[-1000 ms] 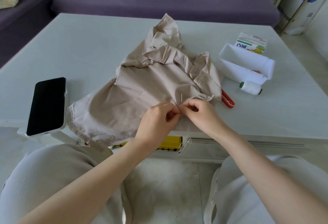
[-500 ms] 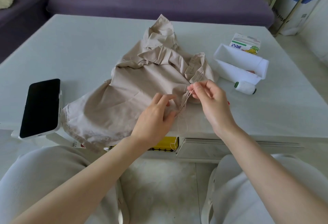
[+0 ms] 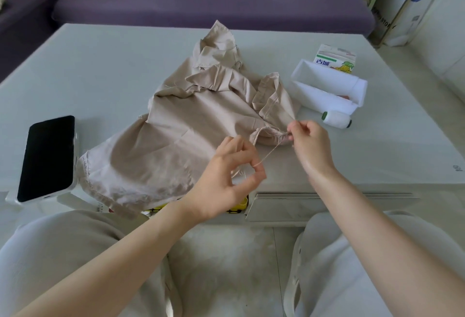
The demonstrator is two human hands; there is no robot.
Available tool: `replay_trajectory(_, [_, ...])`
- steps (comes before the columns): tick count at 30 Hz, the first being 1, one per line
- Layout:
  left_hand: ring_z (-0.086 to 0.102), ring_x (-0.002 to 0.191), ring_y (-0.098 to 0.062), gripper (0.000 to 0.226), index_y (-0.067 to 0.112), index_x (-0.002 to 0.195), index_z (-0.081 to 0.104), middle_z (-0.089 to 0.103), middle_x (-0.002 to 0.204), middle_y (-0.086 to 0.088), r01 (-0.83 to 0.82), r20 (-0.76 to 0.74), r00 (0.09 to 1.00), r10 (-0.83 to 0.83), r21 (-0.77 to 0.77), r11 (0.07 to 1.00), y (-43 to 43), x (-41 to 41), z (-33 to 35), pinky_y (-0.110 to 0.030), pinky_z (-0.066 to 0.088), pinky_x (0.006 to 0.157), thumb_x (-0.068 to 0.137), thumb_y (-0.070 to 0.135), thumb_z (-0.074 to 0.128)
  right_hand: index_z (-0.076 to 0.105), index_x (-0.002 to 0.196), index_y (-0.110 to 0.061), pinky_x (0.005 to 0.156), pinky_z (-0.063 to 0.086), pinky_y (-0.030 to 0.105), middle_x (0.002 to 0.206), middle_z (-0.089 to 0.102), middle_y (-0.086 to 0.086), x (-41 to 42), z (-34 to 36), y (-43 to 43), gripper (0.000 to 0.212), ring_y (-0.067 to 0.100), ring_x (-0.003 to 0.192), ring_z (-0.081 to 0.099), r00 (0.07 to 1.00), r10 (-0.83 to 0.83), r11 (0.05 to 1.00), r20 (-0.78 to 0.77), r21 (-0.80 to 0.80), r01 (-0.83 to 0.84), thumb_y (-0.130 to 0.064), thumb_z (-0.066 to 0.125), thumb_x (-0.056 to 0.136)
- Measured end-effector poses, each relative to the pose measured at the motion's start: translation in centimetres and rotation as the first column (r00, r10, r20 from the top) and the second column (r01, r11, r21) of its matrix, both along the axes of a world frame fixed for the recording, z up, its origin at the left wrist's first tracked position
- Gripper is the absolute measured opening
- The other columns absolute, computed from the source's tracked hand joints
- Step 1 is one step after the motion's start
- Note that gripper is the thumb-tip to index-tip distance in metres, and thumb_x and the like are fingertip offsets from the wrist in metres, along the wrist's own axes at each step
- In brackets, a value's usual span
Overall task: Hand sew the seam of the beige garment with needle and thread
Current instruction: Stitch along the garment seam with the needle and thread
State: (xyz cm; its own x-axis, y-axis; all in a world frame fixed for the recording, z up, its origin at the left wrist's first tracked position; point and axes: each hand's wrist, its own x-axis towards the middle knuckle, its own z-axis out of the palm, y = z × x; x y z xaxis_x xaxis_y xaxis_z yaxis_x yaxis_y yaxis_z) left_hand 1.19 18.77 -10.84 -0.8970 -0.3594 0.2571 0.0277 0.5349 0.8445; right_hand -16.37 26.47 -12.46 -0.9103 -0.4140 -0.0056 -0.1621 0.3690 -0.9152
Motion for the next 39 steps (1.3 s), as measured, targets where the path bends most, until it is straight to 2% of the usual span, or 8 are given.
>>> replay_trajectory(4, [0.041,0.062,-0.010,0.027,0.016,0.066,0.051,0.048,0.064,0.005,-0.056,0.016,0.998,0.054,0.298,0.953,-0.7,0.2,0.5,-0.018,0.033,0.061,0.082,0.038,0.050,0.059,0.085,-0.011,0.073,0.041,0.029,0.075,0.057,-0.003,-1.1,-0.2,0.1,0.016,0.018,0.082,0.053,0.993,-0.108,0.993,0.058,-0.037,0.110,-0.019,0.047,0.094])
replay_trajectory(8, [0.032,0.062,-0.027,0.037,0.001,0.069,0.039,0.037,0.065,-0.018,-0.154,0.000,0.987,0.161,0.285,0.946,-1.1,0.0,0.4,-0.027,0.030,0.058,0.094,0.028,0.043,0.059,0.083,-0.014,0.081,0.048,0.031,0.081,0.063,-0.008,0.3,0.5,0.1,0.017,0.008,0.076,0.058,0.994,-0.042,0.987,0.099,-0.151,0.057,-0.018,0.048,0.095])
replay_trajectory(13, [0.027,0.056,-0.011,0.034,0.009,0.066,0.040,0.032,0.061,-0.002,-0.159,0.061,0.987,0.149,0.223,0.962,-0.8,-0.2,0.2,-0.017,0.026,0.051,0.099,0.015,0.045,0.061,0.092,-0.007,0.078,0.047,0.017,0.091,0.069,-0.010,3.4,1.2,0.7,0.018,0.001,0.085,0.063,0.938,0.232,0.962,-0.258,-0.080,-0.260,-0.021,0.051,0.097])
replay_trajectory(16, [0.026,0.051,-0.010,0.032,0.012,0.067,0.048,0.032,0.054,0.009,-0.145,0.097,0.987,0.127,0.215,0.966,-0.9,-0.4,-0.4,-0.022,0.024,0.050,0.099,0.018,0.046,0.061,0.093,-0.008,0.076,0.048,0.015,0.091,0.069,-0.011,4.9,1.3,0.7,0.018,-0.002,0.082,0.063,0.893,0.417,0.898,-0.168,-0.076,-0.433,-0.022,0.050,0.097])
replay_trajectory(22, [0.031,0.050,-0.008,0.030,0.013,0.070,0.054,0.039,0.053,0.011,-0.180,0.105,0.982,0.159,0.223,0.958,-1.1,-0.6,-0.9,-0.021,0.029,0.051,0.099,0.019,0.047,0.053,0.081,-0.023,0.056,0.036,0.012,0.059,0.056,-0.018,5.5,1.2,0.8,0.020,-0.001,0.052,0.047,0.789,0.614,0.787,0.016,0.061,-0.614,-0.023,0.045,0.100])
replay_trajectory(27, [0.028,0.049,-0.009,0.030,0.009,0.071,0.054,0.035,0.053,0.007,-0.206,0.113,0.977,0.183,0.254,0.945,-1.0,-0.6,-0.6,-0.022,0.027,0.050,0.098,0.020,0.048,0.054,0.084,-0.021,0.052,0.034,0.014,0.056,0.049,-0.013,4.4,1.3,0.7,0.015,0.000,0.051,0.043,0.868,0.486,0.874,-0.101,0.084,-0.479,-0.023,0.050,0.098])
replay_trajectory(32, [0.036,0.057,-0.012,0.026,0.021,0.069,0.053,0.041,0.060,0.002,-0.136,0.082,0.989,0.120,0.234,0.963,-0.3,-0.1,0.7,-0.025,0.033,0.055,0.094,0.027,0.050,0.056,0.093,-0.010,0.061,0.032,0.022,0.077,0.057,-0.008,2.8,0.9,0.8,0.015,0.011,0.074,0.051,0.935,0.284,0.958,-0.212,0.114,-0.265,-0.021,0.048,0.098])
replay_trajectory(39, [0.041,0.062,-0.005,0.022,0.019,0.073,0.055,0.047,0.064,0.013,0.075,-0.128,0.991,-0.040,0.276,0.958,0.8,1.1,3.6,-0.013,0.035,0.063,0.088,0.033,0.048,0.048,0.088,-0.015,0.063,0.029,0.029,0.074,0.051,-0.007,2.0,0.2,1.1,0.016,0.016,0.078,0.047,0.945,0.248,0.942,-0.212,0.280,-0.184,-0.022,0.042,0.100])
